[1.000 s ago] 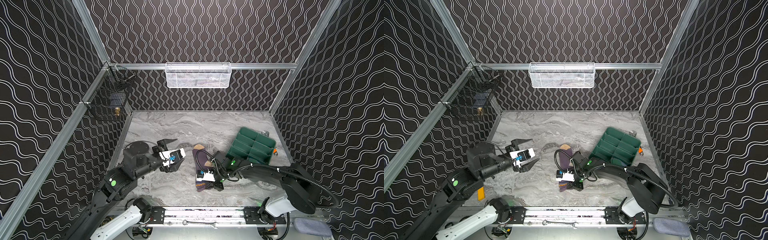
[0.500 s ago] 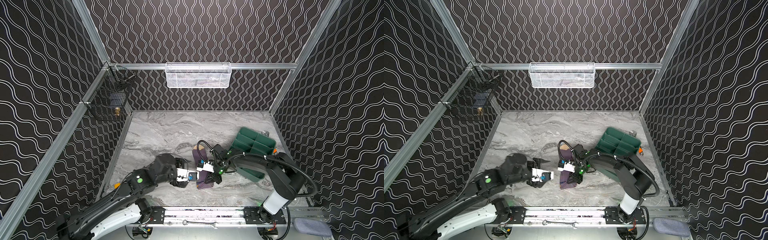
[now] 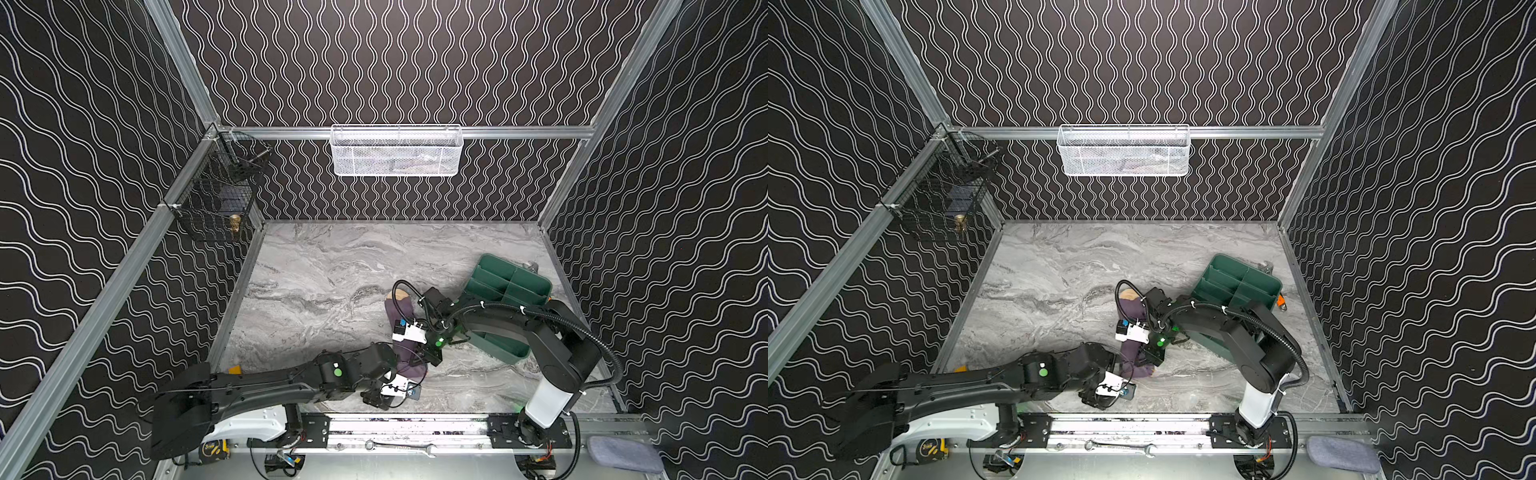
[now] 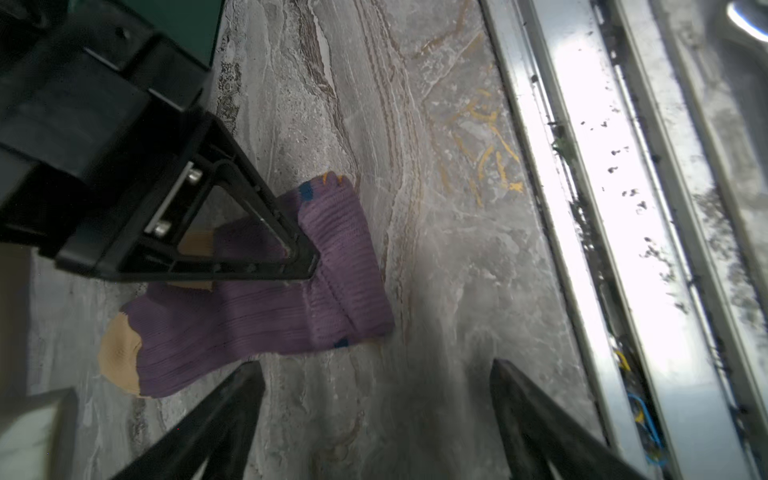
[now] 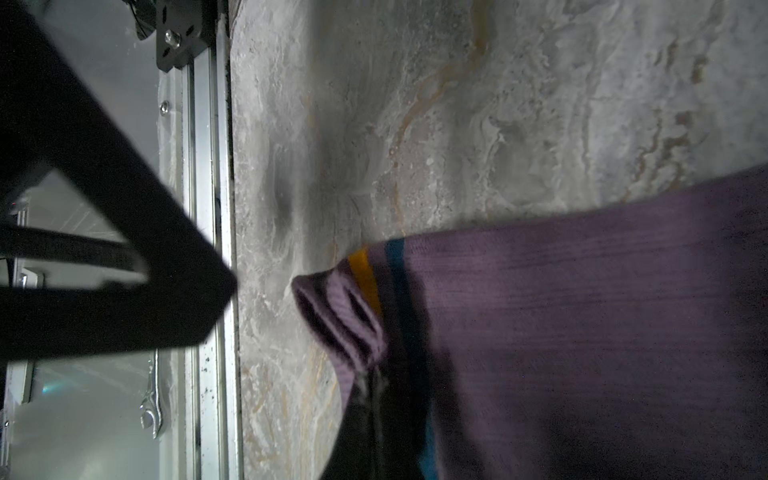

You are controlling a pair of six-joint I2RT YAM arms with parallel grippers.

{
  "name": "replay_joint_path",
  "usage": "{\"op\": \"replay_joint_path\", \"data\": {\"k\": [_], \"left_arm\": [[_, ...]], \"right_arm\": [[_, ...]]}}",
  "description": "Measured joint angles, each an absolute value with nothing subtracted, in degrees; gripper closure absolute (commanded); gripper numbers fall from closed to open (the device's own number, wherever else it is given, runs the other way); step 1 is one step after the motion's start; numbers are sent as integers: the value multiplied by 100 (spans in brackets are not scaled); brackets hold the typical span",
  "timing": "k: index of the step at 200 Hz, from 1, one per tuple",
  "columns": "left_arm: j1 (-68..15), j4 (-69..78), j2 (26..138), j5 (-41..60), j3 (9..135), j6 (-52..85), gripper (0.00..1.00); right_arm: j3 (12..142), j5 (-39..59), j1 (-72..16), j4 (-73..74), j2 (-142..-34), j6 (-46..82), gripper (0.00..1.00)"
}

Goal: Roll the socks

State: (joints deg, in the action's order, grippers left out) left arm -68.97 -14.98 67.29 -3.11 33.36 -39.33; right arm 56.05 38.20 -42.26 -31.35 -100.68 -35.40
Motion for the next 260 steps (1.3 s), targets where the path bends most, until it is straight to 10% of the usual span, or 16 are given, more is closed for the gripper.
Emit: {"op": "replay_joint_path", "data": {"k": [71, 211, 260], "left_arm": [[-6906, -738, 7644, -965, 3393, -3175, 29], [-6908, -1002, 8451, -972, 3769, -2711, 100], [-6899, -1605, 8593, -816, 4086, -2720, 100]], "right_arm": [[5594, 3844, -4222, -3164, -10042, -3653, 100], [5472, 3844, -4167, -3140, -9845, -3686, 100], [4794, 3236, -3933, -2443, -8724, -3509, 67]]}}
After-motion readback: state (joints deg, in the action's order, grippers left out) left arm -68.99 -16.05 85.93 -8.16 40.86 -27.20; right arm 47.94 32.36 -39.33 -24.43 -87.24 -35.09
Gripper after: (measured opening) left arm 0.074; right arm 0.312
